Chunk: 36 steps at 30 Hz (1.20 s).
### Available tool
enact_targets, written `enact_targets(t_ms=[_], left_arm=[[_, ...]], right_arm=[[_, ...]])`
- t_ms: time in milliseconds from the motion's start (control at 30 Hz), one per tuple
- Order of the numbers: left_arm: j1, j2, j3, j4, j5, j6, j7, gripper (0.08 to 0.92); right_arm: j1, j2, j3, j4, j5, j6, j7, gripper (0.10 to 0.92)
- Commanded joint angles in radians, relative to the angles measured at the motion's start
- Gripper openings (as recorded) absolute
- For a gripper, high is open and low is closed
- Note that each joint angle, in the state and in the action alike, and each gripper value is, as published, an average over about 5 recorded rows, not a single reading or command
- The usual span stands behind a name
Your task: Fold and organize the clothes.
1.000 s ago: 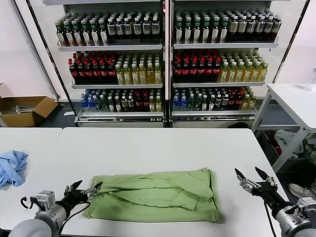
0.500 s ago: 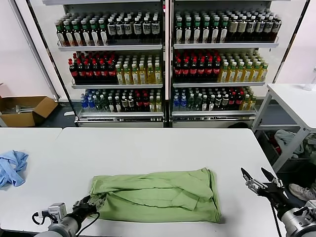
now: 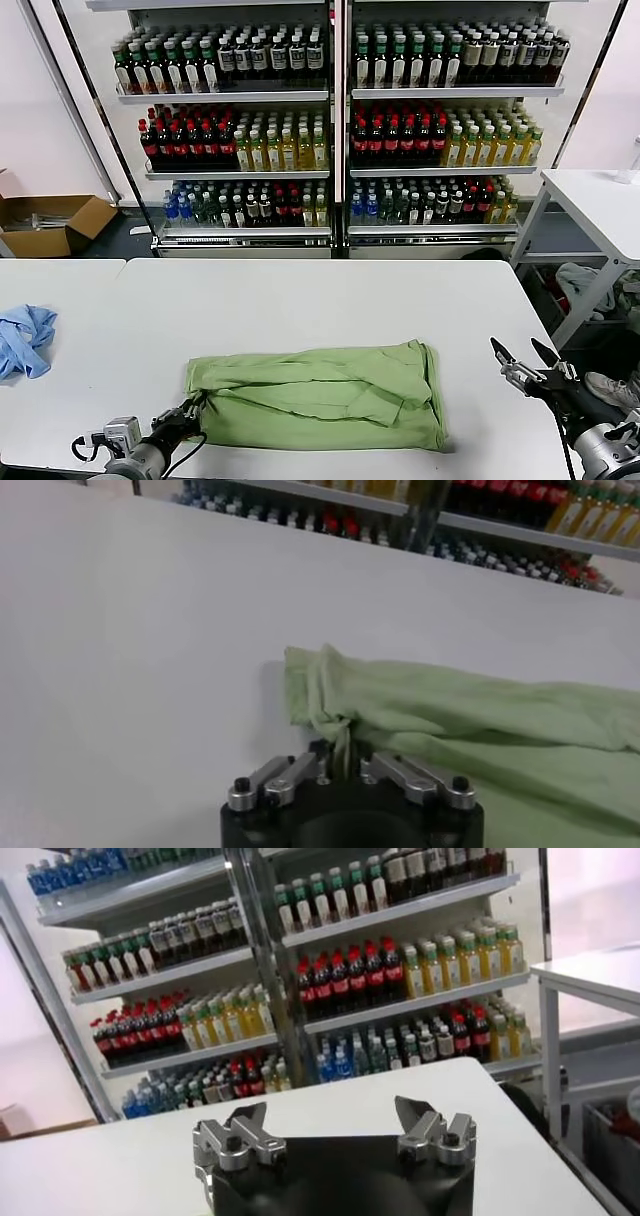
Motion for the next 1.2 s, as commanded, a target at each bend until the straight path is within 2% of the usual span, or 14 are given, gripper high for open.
enact_targets(t_ms=[33, 133, 300, 500, 800, 900, 1000, 1200], left_arm=[[-0.005, -0.004, -0.043, 0.002, 0.011, -0.051, 0.020, 0.118], [-0.006, 0.005, -0.112, 0.008, 0.010, -0.095, 0.056, 0.089], [0.015, 0.037, -0.289, 0.028, -0.018, -0.133, 0.143, 0.088], [0.041, 0.088, -0.466, 0.117, -0.052, -0.161, 0.231, 0.088], [0.038, 0.216, -0.628, 0.267, -0.047, -0.215, 0.353, 0.088], [0.030, 0.245, -0.645, 0.248, -0.050, -0.218, 0.365, 0.088], [0.026, 0.244, -0.630, 0.185, -0.052, -0.217, 0.369, 0.088], [0.040, 0.159, -0.493, -0.024, 0.003, -0.227, 0.378, 0.088]], right_arm=[[-0.003, 0.001, 0.001, 0.004, 0.015, 0.002, 0.003, 0.823], [-0.002, 0.000, -0.001, 0.009, 0.030, 0.002, 0.005, 0.823], [0.006, -0.006, -0.006, 0.012, 0.045, -0.010, 0.009, 0.823], [0.022, -0.011, -0.017, 0.010, 0.058, -0.014, 0.008, 0.823], [0.030, -0.018, -0.023, 0.002, 0.061, -0.010, 0.009, 0.823], [0.034, -0.018, -0.023, -0.002, 0.060, -0.010, 0.010, 0.823], [0.036, -0.016, -0.021, -0.005, 0.060, -0.009, 0.011, 0.823], [0.031, -0.008, -0.019, -0.006, 0.057, -0.004, 0.010, 0.823]])
